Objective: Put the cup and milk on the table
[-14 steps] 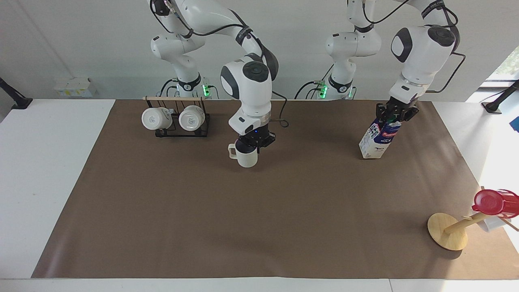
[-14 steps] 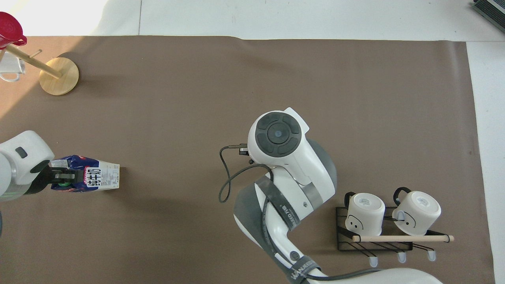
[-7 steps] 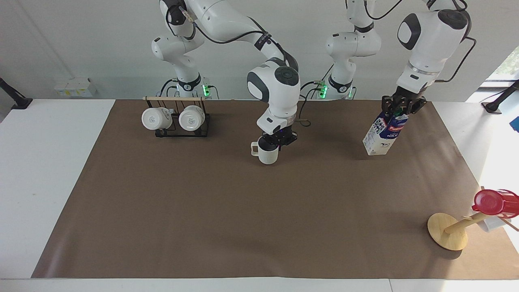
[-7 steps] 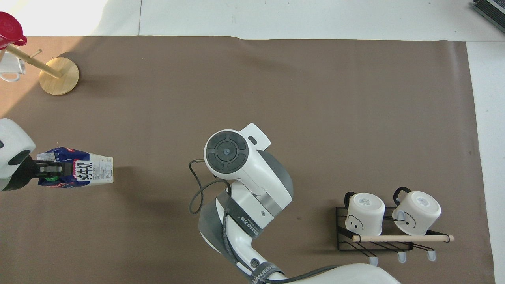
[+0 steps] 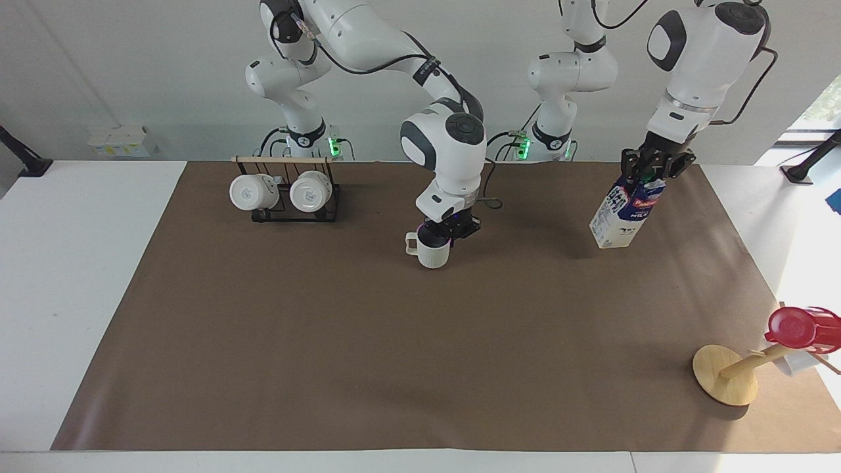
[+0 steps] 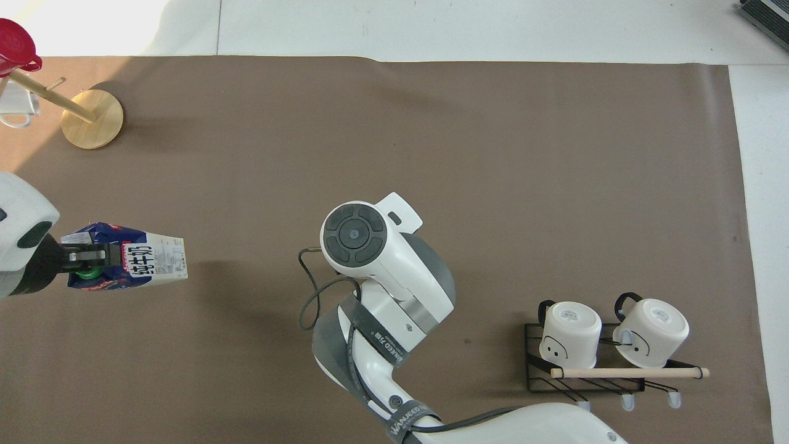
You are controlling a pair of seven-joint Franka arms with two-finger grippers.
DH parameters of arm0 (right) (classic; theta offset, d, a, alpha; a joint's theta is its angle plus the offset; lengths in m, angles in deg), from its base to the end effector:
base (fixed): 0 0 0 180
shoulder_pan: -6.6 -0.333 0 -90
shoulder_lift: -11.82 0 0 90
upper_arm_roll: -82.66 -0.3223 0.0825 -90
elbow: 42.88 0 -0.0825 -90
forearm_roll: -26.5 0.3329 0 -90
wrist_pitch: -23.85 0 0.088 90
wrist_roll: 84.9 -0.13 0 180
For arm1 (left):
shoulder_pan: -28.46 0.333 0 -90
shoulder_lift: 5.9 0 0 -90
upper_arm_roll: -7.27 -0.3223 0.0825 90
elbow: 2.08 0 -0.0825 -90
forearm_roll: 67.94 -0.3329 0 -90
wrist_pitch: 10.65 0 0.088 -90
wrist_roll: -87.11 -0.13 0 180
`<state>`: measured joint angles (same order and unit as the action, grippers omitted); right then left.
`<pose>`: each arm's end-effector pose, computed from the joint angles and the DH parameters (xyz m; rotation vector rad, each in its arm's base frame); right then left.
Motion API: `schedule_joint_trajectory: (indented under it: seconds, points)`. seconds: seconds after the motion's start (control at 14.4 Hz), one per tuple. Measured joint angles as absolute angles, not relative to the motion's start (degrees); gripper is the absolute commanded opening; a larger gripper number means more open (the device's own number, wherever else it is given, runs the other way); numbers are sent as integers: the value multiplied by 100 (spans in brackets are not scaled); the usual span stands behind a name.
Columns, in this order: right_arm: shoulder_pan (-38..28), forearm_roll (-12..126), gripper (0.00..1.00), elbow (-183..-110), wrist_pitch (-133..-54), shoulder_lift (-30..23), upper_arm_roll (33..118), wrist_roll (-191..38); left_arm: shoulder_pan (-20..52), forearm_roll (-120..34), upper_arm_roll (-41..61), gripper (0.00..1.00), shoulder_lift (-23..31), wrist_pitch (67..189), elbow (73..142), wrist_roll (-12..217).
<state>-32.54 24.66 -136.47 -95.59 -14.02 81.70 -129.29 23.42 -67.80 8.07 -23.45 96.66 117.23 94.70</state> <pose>0.4867 0.4052 0.3655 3.1250 -0.0950 0.0220 0.4221 -0.0441 0.5572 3.1281 0.0494 0.1509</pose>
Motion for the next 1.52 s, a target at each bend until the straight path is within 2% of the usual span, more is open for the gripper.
schedule_joint_trajectory:
  seconds: [0.35,0.55,0.83,1.04,1.25,1.52]
  points:
    - [-3219,2463,100,-13542,-9658,-1300,8181,-12934,1689,-6638,826,44,-2305,9629,11538,10391]
    - [-3010,2463,100,-13497,-9549,-827,8250,-12934,1279,-6630,838,43,-2225,9632,11391,10907]
    - [-2160,2463,100,-13518,-8571,182,8263,-12573,875,-6574,836,43,-2069,9707,11302,11352]
    - [-1426,2462,100,-13539,-8174,702,8271,-11885,453,-6569,836,43,-1811,10020,11301,11841]
    - [-800,2466,100,-13565,-7658,1020,8285,-11087,69,-6569,844,43,-1581,10237,11297,12197]
    - [-336,2474,100,-13584,-7175,1243,8329,-10287,-314,-6701,847,43,-1214,10400,11297,12482]
